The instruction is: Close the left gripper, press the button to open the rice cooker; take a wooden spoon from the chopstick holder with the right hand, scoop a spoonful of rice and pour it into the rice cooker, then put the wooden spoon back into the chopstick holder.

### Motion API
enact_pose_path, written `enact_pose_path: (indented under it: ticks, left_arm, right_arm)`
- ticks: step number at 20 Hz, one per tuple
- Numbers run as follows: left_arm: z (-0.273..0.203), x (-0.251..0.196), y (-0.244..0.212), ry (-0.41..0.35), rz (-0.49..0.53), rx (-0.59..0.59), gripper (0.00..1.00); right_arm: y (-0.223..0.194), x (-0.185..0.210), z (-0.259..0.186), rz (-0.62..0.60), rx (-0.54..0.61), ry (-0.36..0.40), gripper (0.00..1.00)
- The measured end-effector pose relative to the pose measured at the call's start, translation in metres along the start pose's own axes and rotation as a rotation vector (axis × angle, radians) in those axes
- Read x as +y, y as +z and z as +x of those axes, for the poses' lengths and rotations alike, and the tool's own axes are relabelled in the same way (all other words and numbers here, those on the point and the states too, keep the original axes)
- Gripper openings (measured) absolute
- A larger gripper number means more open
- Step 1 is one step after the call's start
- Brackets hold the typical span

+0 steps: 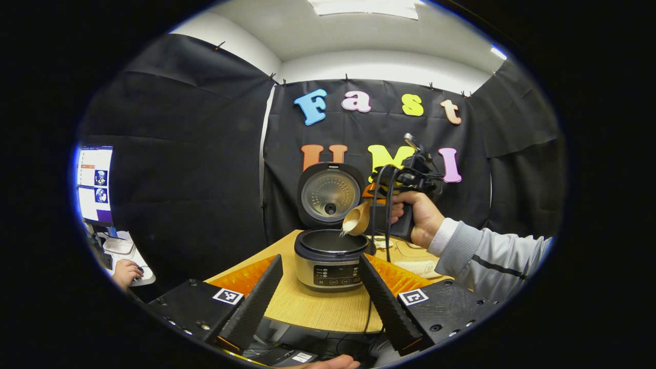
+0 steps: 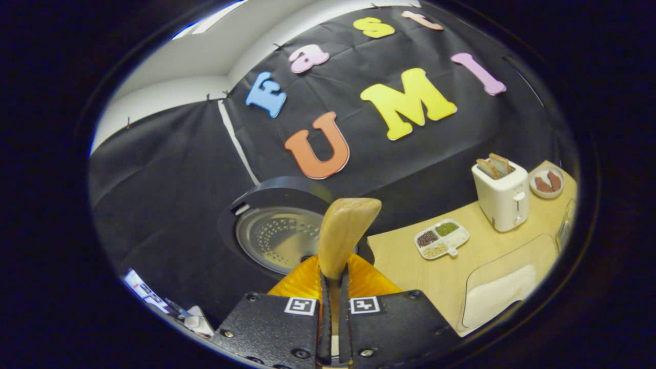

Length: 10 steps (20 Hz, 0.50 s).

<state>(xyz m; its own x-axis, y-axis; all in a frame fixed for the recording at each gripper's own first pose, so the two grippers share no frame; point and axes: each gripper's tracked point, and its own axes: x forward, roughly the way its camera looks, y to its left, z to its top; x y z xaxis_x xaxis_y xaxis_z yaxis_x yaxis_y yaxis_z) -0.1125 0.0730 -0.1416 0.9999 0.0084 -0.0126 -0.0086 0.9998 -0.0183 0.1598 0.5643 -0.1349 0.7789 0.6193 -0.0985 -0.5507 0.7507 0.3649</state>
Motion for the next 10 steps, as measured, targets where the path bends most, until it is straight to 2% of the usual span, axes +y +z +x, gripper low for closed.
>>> enact_pose_path:
  ticks: [4,10]
  left_arm:
    - [0.000,0.004,-0.004,0.005,-0.002,0.005,0.95]
    - [0.001,0.005,-0.005,0.005,-0.006,-0.002,0.95]
  right_arm:
    - [-0.015,0.027,0.010,-0.257,0.018,0.001,0.11]
    - [-0.040,0.068,0.006,-0.691,-0.012,0.045,0.11]
